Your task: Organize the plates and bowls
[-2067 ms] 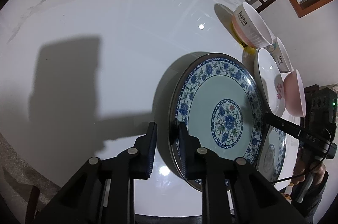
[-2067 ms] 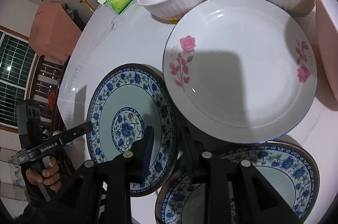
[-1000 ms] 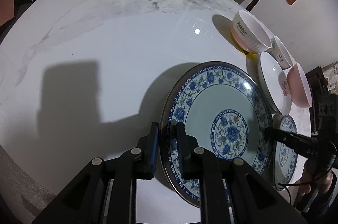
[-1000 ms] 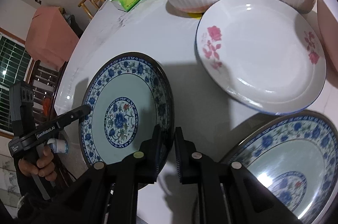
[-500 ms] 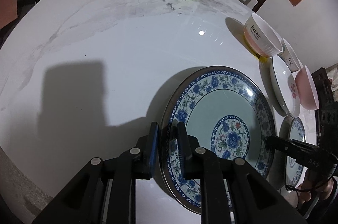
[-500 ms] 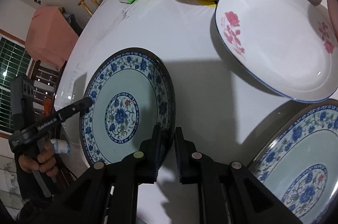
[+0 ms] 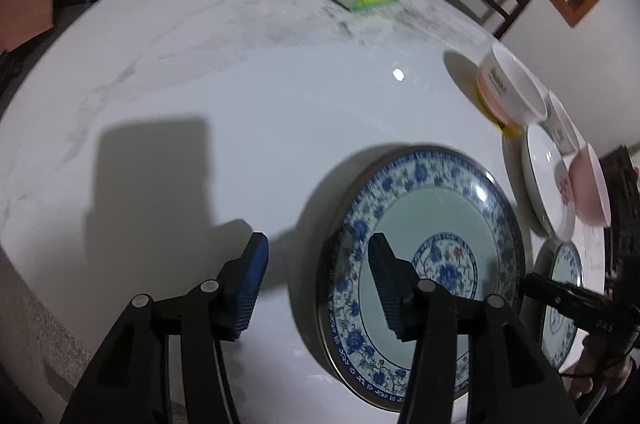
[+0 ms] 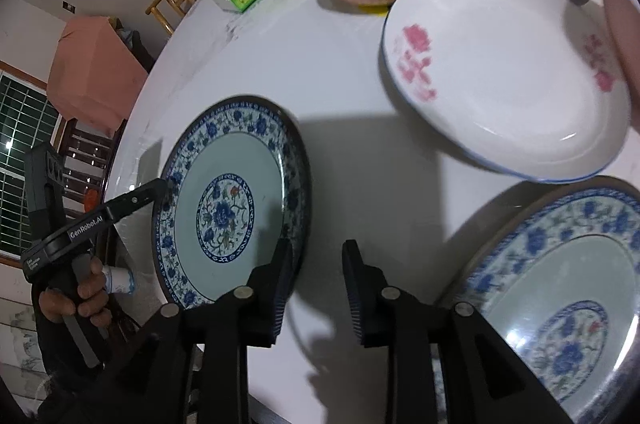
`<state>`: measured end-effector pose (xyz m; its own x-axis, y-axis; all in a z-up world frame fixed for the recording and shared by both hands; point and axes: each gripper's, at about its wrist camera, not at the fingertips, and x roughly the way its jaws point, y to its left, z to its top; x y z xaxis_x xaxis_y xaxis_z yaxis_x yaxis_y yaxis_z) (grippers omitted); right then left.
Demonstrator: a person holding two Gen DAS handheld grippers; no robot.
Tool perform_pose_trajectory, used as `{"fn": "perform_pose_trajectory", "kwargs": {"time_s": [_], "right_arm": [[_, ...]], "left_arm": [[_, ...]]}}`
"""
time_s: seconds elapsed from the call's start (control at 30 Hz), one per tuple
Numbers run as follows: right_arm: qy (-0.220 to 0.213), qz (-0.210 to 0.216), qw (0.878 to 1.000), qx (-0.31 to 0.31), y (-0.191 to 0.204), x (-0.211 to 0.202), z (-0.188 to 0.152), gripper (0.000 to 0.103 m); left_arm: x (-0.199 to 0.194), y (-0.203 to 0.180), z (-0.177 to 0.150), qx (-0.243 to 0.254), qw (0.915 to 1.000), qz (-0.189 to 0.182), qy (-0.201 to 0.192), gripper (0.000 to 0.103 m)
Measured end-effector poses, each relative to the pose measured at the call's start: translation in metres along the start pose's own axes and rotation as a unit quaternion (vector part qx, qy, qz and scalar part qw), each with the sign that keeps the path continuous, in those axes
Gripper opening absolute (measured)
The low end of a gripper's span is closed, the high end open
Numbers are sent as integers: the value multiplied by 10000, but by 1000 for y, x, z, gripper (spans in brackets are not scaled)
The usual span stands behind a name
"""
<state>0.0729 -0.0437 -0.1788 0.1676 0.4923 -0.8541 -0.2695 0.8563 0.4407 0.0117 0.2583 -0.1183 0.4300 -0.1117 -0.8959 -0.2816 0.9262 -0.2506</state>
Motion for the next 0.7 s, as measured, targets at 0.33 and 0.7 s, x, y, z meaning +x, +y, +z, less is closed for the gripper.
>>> {"fn": "perform_pose_trajectory", "kwargs": {"time_s": [0.33,0.7], "right_arm": [[-770,94,9965,-299,-22,-77,-17,26],[-861,9,9963,17,-90,-140,-64,30]], "left_arm": [[-39,-60,-18,501,9969,-552,-270,49],[-14,-176,-61,1144,9757,-1756,635,49]]}}
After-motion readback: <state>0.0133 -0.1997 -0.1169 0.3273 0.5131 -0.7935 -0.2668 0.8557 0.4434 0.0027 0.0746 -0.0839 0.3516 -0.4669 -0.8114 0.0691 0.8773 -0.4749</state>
